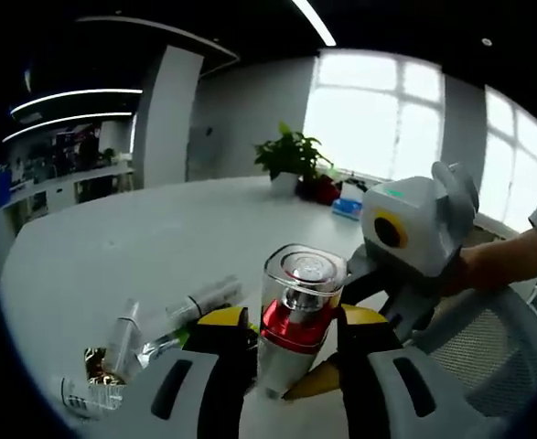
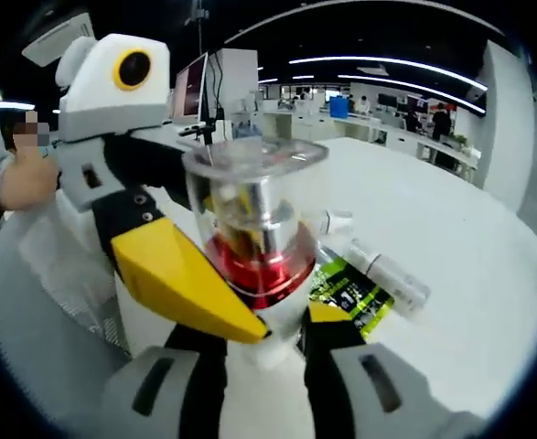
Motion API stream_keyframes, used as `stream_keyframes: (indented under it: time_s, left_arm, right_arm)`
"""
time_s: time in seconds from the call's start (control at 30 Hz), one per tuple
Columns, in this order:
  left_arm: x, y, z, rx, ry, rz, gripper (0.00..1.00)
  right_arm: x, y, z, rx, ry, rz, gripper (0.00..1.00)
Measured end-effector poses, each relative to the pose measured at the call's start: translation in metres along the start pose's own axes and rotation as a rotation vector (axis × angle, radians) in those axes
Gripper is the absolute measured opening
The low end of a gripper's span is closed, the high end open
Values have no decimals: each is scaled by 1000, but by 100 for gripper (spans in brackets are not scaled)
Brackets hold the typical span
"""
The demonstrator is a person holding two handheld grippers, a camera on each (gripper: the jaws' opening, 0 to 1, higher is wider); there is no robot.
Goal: Arrange the skincare products in the storage area until every visible bottle or jar stands upright without overlapping.
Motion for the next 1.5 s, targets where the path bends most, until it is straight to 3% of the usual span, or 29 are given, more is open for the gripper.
stream_keyframes:
  time_s: [0.83,1.5]
  left_arm:
    - [1,3,1,2,-9,-14,38]
    - [3,22,-11,27,-29,-37,41]
  right_arm:
    - [-4,8,6,4,-5,-26,34]
    - [-4,23,9,-20,-16,-52,46]
Point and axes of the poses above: the point that each gripper's makers call its tool centre point, and the gripper's own axes: y roughly backward along the fingers, z roughly to its right, x roughly out of its top, the point moved 10 cm from there along y, roughly backward along the fingers, and after that the axes turned 1 degree about y, right-handed, at the moved point
